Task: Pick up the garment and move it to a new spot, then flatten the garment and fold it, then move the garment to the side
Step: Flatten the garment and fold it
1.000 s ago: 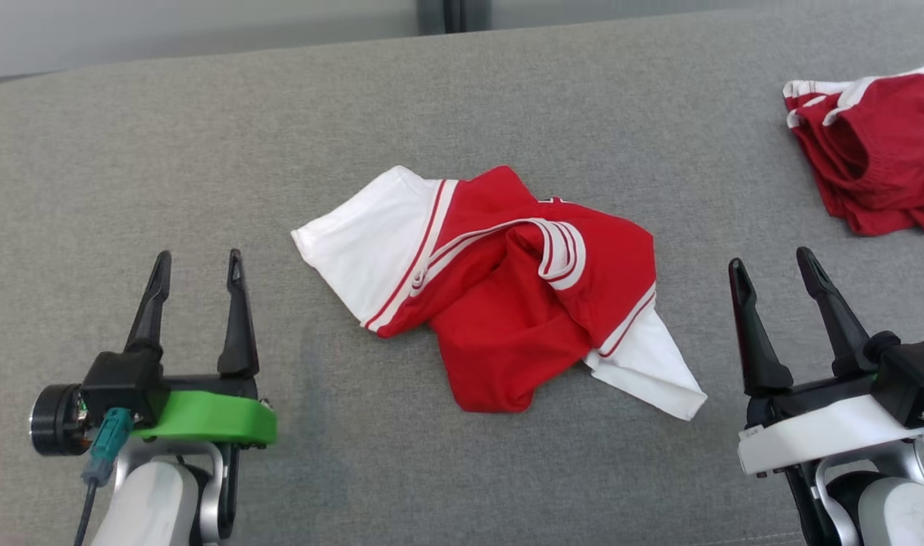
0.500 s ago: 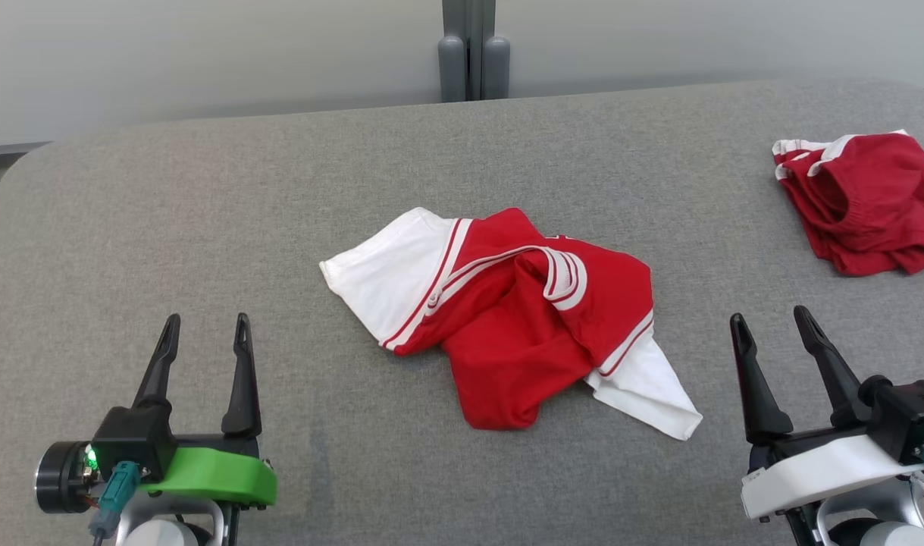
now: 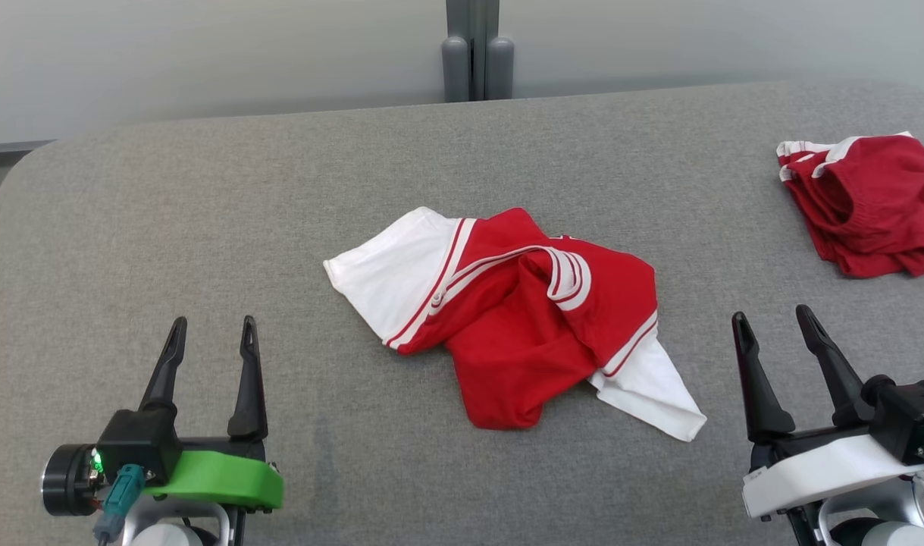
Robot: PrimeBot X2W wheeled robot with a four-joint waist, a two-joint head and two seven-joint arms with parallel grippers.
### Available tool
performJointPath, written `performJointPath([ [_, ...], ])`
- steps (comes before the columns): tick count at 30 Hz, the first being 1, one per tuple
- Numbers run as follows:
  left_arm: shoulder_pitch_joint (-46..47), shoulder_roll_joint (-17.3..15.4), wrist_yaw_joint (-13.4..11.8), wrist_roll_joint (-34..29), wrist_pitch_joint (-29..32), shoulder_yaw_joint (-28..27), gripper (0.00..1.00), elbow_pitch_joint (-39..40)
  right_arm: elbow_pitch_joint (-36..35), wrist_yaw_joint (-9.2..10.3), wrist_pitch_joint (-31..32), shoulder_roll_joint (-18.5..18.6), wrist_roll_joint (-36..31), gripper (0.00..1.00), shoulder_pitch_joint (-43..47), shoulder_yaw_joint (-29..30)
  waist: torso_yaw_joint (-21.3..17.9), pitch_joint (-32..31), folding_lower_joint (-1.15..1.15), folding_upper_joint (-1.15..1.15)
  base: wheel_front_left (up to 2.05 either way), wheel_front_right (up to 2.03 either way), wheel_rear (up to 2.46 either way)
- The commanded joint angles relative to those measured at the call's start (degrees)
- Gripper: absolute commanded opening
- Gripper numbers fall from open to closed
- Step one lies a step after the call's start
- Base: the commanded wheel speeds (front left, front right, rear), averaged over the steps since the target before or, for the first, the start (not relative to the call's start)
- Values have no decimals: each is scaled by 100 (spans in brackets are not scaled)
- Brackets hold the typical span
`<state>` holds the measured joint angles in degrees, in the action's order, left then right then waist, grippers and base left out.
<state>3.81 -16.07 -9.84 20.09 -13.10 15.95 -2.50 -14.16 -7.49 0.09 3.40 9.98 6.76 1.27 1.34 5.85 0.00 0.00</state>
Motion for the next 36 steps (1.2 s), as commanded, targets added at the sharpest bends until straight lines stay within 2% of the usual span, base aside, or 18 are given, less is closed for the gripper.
performJointPath([
  [1,-13,-17,-27,9,-13,4,100,21,-11,0,10,11,-15,100,-7,22,28,17,0,0,0,0,0],
  [7,255,31,3,-90,-23,122,100,193,64,0,211,334,90,100,-292,-290,291,240,0,0,0,0,0],
  [13,748,207,165,-167,-104,307,100,212,409,0,583,1041,288,100,-1188,-1270,821,699,0,0,0,0,0],
  [20,1195,522,368,-218,-188,487,100,-44,1146,1,1014,1904,593,100,-2564,-2486,1438,1044,0,0,0,0,0],
  [28,1339,747,493,-324,-212,429,100,-150,2009,1,1637,2419,831,100,-3310,-2811,1667,1219,0,0,0,0,0],
  [29,1329,756,514,-347,-213,396,100,-146,2070,1,1789,2454,926,95,-3332,-2864,1663,1224,0,0,0,0,0],
  [30,1317,762,524,-373,-213,368,100,-142,2088,1,1877,2489,972,51,-3352,-2910,1653,1228,0,0,0,0,0],
  [31,1301,778,530,-394,-213,338,100,-139,2063,1,1918,2495,1036,0,-3385,-2929,1634,1231,0,0,0,0,0],
  [33,1276,799,546,-447,-213,287,100,-125,2006,1,1892,2469,1099,0,-3418,-2884,1568,1227,0,0,0,0,0],
  [36,1235,786,578,-506,-211,198,100,-107,1878,1,1518,2260,1170,0,-3401,-2571,1428,1198,0,0,0,0,0],
])
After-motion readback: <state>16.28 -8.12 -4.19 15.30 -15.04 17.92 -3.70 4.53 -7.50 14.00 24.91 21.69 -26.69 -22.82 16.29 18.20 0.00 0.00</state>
